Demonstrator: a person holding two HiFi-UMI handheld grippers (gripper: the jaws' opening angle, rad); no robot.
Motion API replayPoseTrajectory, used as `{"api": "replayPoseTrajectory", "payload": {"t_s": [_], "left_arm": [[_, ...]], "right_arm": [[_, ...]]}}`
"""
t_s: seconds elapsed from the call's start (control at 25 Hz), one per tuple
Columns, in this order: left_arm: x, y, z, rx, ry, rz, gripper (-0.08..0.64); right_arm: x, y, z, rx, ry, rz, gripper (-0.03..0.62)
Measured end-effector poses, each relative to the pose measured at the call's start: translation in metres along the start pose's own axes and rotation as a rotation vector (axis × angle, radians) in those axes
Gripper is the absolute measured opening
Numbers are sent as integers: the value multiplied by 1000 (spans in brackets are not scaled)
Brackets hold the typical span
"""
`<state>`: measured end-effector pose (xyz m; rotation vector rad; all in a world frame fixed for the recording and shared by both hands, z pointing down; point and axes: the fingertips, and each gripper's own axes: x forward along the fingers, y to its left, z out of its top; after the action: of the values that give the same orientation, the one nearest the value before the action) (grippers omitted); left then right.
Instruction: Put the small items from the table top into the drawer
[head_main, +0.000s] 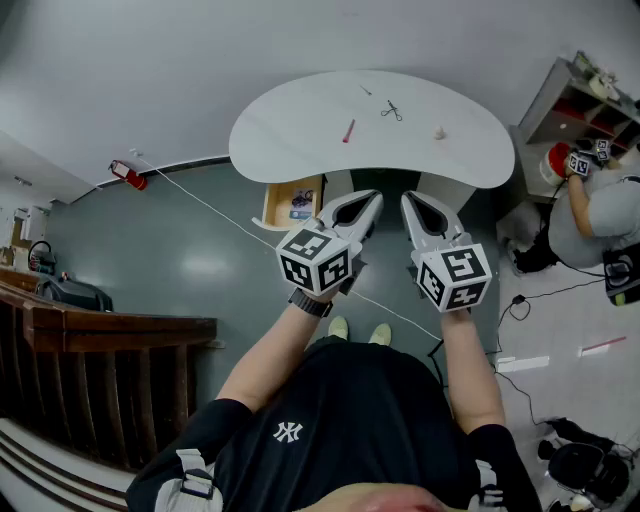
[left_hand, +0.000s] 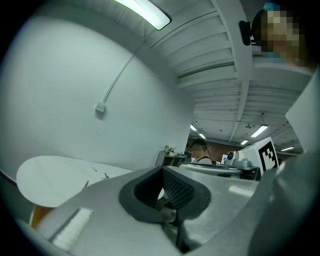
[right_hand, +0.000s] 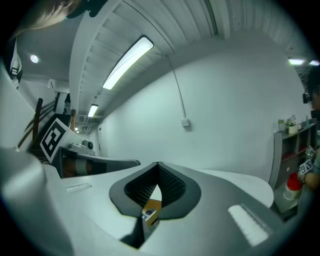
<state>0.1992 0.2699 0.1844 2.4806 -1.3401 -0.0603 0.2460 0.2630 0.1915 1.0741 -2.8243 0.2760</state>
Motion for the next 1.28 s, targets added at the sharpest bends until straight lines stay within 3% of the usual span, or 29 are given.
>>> {"api": "replayPoseTrajectory", "payload": {"t_s": [0.32, 0.6, 0.88, 1.28], "left_arm": [[2, 1, -2, -3, -1, 14, 0], [-6, 21, 4, -9, -10, 80, 0], [-24, 58, -2, -22, -17, 148, 0], [-22, 135, 0, -51, -4, 148, 0]], "right_arm": [[-4, -4, 1, 5, -2, 3, 20], [-5, -15, 5, 86, -36, 26, 23], [23, -4, -12, 118, -21, 59, 23], [105, 9, -15, 104, 32, 60, 23]]}}
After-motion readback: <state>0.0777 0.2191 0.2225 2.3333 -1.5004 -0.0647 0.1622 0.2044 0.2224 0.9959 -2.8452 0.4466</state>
